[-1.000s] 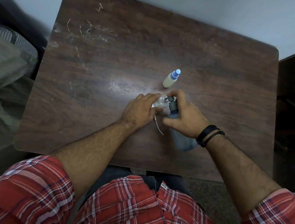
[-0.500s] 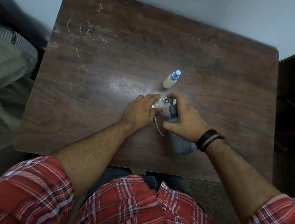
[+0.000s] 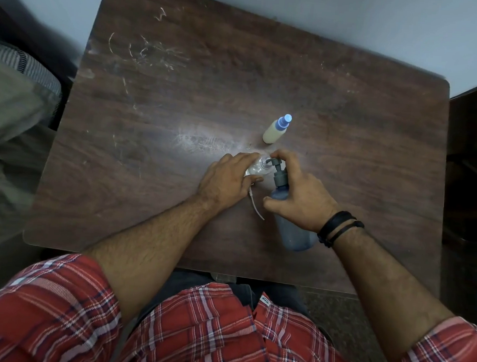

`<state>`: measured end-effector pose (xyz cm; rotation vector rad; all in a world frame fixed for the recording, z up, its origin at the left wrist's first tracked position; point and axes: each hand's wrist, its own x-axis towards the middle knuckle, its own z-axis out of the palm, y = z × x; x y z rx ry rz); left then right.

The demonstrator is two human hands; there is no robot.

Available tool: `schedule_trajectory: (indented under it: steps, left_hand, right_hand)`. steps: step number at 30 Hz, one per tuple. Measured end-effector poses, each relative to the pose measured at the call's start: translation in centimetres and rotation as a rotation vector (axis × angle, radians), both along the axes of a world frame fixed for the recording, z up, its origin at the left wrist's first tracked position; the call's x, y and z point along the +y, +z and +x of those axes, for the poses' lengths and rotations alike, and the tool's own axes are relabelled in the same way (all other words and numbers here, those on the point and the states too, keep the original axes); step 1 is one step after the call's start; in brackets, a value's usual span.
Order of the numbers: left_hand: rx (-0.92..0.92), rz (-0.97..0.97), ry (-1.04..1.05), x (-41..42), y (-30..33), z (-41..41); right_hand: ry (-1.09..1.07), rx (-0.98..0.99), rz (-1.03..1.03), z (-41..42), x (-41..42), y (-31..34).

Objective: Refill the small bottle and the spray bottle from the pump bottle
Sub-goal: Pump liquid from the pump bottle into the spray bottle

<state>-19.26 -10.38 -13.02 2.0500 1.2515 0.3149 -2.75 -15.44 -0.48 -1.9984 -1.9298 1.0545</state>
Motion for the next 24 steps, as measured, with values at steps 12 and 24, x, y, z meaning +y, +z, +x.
schedule_trajectory:
  steps: [12, 24]
  left_hand:
    - [0.008, -0.01, 0.005, -0.04, 0.13, 0.05]
    - [0.015, -0.021, -0.001, -0.05, 0.23, 0.11]
  right_hand:
    - [-0.01, -0.042, 0.01, -0.27, 0.26, 0.44]
    - [0.015, -0.084, 0.007, -0.55, 0.08, 0.28]
